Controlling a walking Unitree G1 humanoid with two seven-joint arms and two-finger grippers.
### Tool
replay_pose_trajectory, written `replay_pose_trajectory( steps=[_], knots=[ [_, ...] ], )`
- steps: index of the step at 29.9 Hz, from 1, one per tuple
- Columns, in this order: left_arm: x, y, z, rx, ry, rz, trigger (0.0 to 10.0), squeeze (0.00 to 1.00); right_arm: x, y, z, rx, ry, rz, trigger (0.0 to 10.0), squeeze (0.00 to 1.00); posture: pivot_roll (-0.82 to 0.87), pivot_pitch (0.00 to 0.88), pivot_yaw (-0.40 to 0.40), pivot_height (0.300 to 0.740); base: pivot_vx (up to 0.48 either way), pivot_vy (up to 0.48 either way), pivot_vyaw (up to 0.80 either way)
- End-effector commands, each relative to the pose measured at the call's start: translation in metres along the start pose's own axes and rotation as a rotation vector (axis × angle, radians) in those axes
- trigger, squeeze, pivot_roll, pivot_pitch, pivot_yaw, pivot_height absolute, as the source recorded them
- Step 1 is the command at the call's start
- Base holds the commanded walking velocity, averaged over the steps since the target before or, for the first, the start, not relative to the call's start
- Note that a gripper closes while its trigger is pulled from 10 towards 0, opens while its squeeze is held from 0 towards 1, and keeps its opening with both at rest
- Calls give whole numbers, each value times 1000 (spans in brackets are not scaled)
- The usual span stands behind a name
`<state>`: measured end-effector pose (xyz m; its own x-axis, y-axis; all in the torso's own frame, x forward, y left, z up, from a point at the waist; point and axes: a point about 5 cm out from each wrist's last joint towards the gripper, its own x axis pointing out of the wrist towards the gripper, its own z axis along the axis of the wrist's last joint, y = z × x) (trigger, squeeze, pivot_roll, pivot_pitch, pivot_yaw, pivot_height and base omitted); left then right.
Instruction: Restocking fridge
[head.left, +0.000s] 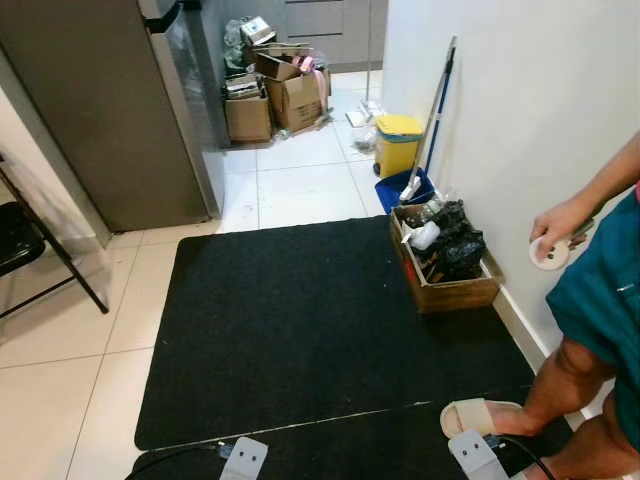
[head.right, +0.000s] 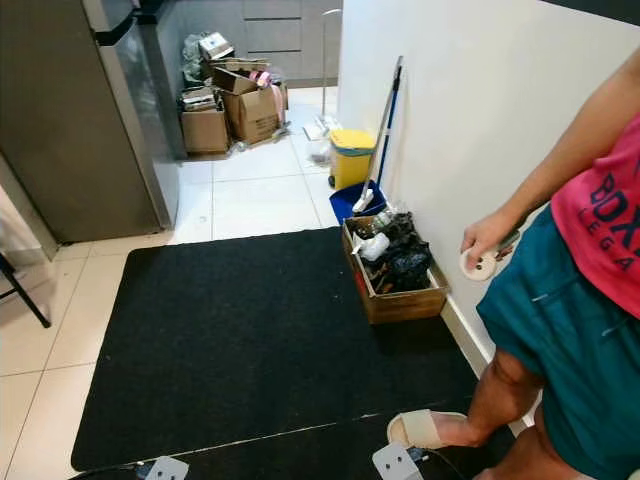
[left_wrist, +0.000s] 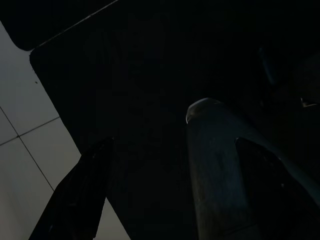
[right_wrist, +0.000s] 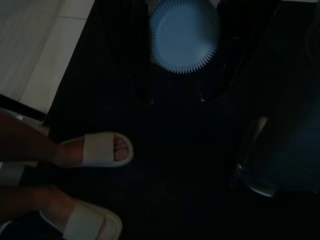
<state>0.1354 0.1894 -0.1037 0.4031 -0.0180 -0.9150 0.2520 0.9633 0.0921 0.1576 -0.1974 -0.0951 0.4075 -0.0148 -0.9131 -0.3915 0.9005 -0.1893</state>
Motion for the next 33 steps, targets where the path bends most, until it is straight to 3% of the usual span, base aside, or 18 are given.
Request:
replay_pose_trajectory(
  steps=[1, 9, 33],
  knots=[
    [0, -1, -3, -4, 12, -3, 10000, 0, 0, 1, 3, 5, -13, 26, 10000, 0, -31, 0, -26, 740, 0, 0, 0],
    [0, -1, -1, -6, 7, -2, 10000, 0, 0, 1, 5, -2, -14, 33, 10000, 0, -28, 0, -28, 740, 0, 0, 739],
    [1, 1, 6, -11, -12, 1, 10000, 0, 0, 0, 3, 21, -9, 18, 10000, 0, -39, 0, -22, 740, 0, 0, 0]
  ],
)
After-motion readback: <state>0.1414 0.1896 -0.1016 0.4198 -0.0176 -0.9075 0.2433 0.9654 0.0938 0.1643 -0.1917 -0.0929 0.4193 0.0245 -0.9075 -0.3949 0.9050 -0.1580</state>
